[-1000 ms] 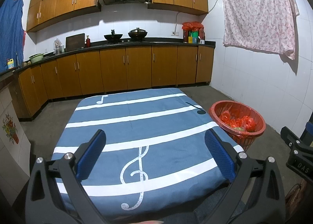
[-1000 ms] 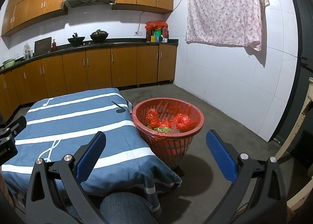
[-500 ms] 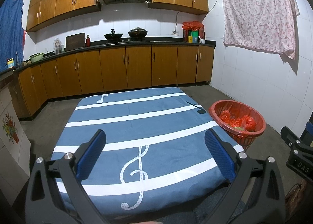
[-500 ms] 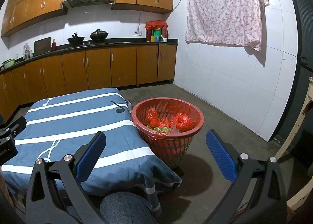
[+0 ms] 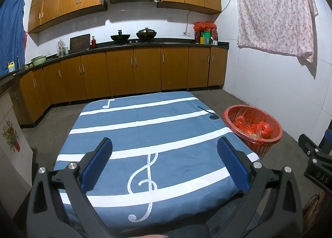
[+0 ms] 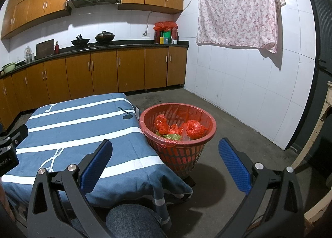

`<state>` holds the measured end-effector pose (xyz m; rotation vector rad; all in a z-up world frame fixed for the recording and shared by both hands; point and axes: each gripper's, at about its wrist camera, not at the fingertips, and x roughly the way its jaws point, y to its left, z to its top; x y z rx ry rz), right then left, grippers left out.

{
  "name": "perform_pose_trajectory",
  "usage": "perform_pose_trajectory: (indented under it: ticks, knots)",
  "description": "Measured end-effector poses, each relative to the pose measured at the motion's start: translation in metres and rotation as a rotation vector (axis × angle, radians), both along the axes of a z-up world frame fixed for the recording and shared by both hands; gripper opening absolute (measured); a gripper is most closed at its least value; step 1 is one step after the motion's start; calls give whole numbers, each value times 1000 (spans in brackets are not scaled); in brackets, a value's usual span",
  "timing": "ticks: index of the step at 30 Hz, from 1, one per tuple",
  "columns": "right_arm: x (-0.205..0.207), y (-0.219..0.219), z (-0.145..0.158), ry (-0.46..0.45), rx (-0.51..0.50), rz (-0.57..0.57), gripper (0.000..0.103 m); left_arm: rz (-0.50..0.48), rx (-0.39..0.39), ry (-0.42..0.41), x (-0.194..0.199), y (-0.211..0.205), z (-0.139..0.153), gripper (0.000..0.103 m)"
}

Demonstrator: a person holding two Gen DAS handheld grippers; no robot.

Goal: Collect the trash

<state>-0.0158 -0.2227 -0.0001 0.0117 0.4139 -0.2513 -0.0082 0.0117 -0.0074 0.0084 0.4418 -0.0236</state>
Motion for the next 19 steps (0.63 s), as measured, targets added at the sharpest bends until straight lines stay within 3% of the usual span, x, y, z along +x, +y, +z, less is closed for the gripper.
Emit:
perform_pose_trajectory:
  ticks: [19]
  knots:
    - [0, -1, -2, 2, 2, -2, 101, -7, 0, 14, 4, 4, 2, 99]
